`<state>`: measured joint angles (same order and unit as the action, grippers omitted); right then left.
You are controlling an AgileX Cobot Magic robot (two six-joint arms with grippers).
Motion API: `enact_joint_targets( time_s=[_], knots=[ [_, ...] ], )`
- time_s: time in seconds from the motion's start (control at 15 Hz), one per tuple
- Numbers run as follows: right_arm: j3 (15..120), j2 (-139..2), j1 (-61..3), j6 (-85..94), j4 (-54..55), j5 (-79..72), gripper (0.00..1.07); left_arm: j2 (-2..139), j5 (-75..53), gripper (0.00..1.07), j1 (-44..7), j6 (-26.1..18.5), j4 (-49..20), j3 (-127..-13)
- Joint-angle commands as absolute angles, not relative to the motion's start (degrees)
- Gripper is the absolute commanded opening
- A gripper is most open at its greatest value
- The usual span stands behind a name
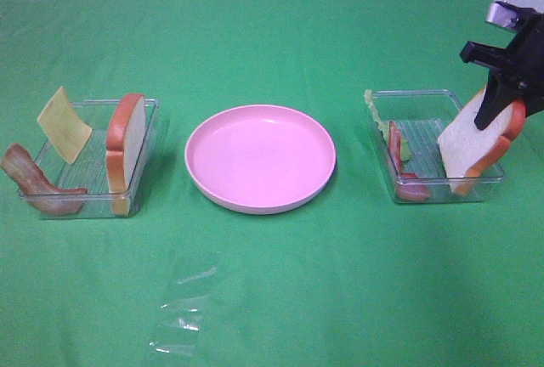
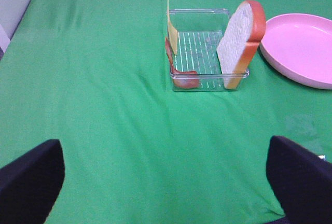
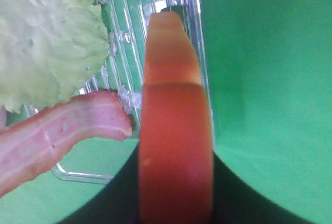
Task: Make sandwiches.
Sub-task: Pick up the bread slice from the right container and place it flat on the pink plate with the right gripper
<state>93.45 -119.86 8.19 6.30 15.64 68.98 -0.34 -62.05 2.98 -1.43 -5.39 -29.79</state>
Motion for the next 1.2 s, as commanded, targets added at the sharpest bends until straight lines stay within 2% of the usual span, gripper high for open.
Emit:
enact_joint_targets(
  time_s=[0.07,0.2,0.27,0.33,0.4,0.67,0.73,0.87,1.2],
  knots=[
    [93.56,-115.62,8.37,4.58,16.1,72.02,0.0,-1.26,-61.76,0.98,2.92,-1.15,-5.9,-29.62],
    [93.56,-111.1,8.37,3.84,17.82,71.51,0.0,-1.26,-61.76,0.98,2.92,-1.15,-5.9,-29.62],
    [93.56,-108.8,8.37,3.9,21.49,71.33,0.0,-1.26,-61.76,0.98,2.92,-1.15,-5.9,-29.62],
    [93.56,-106.46,7.68,6.36,31.63,70.47,0.0,-1.26,-61.76,0.98,2.92,-1.15,-5.9,-29.62],
    [93.56,-106.28,6.93,7.68,34.26,69.9,0.0,-1.26,-61.76,0.98,2.92,-1.15,-5.9,-29.62],
    [93.45,-107.43,-2.64,9.11,38.85,61.65,0.0,-1.26,-61.76,0.98,2.92,-1.15,-5.9,-29.62],
    [93.45,-110.12,-8.54,9.0,40.57,56.21,0.0,-1.26,-61.76,0.98,2.92,-1.15,-5.9,-29.62],
    [93.51,-113.85,-13.06,8.88,42.57,52.43,0.0,-1.26,-61.76,0.98,2.92,-1.15,-5.9,-29.62],
    [93.56,-123.13,-14.55,14.04,55.29,52.14,0.0,-1.26,-61.76,0.98,2.92,-1.15,-5.9,-29.62]
  ],
)
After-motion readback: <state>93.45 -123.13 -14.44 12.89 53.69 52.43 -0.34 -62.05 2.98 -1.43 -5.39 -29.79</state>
